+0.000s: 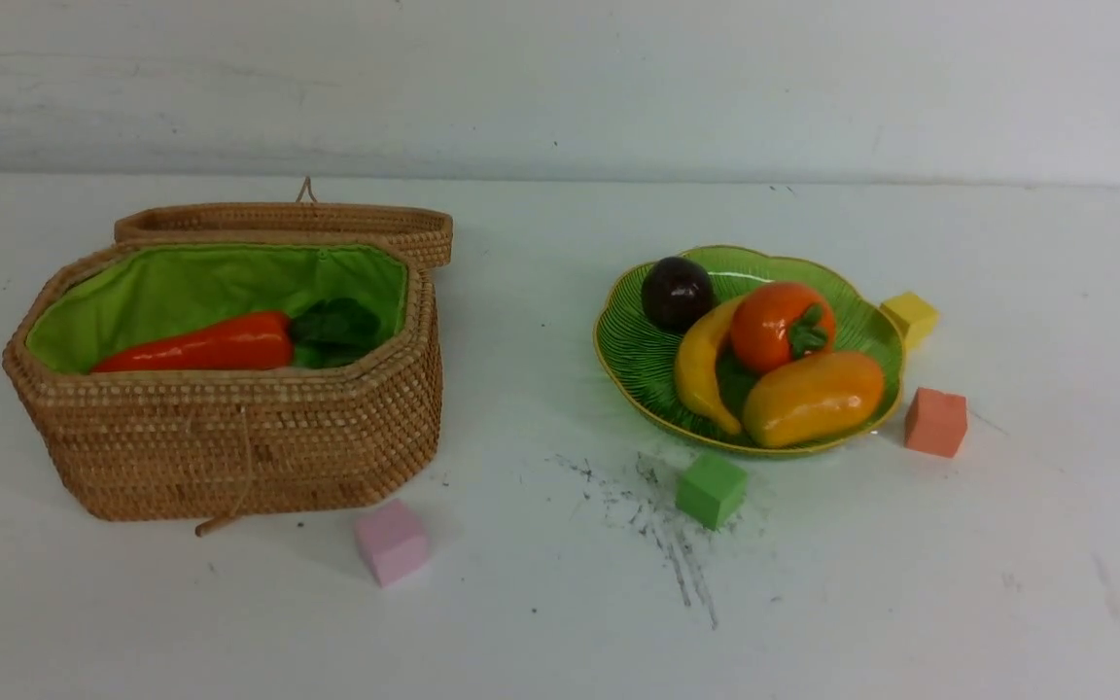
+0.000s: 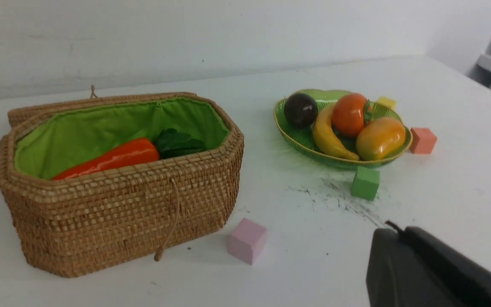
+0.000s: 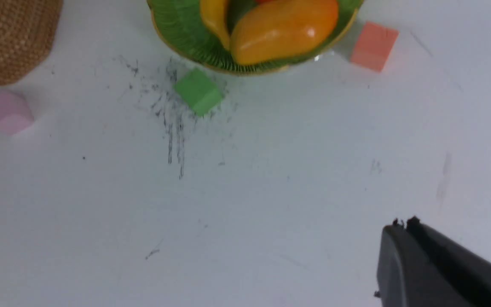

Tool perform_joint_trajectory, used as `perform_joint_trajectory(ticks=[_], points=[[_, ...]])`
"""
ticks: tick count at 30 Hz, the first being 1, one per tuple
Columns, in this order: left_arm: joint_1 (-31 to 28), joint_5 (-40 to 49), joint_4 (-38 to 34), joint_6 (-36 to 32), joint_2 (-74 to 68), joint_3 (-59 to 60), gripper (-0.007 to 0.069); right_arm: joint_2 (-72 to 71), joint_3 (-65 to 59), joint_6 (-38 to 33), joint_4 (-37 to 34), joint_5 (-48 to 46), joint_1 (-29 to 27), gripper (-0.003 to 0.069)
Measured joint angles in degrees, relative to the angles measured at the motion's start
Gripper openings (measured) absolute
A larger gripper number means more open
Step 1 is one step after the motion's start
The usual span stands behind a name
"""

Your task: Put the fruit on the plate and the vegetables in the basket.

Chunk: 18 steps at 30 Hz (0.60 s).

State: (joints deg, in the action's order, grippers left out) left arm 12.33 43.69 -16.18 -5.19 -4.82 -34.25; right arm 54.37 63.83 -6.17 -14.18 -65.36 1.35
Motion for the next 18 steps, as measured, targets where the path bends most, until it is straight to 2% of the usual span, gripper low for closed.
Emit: perform_joint_trajectory(ticks=[6,7,10,18], points=[[1.3,-8.7,-3.2,-0.8,0.2,7.4,-0.0013,-14.0,-12.8,1.5,0.1,2.4,0.0,0.0002],[1.3,-12.7,-4.2,-1.2,0.2,9.2,-0.0013,-17.0,-16.2,1.6,0.1,4.0,0.0,0.0003],[1.3,-17.4,-5.6,-1.4,0.2,11.8,-0.0013,-21.5,-20.7,1.6,0.1,7.8,0.0,0.0005],[1.3,-17.8,-6.4,-1.4,0.1,16.4,-0.0013,-27.2,-25.3,1.7,0.2,8.2,0.0,0.0013]])
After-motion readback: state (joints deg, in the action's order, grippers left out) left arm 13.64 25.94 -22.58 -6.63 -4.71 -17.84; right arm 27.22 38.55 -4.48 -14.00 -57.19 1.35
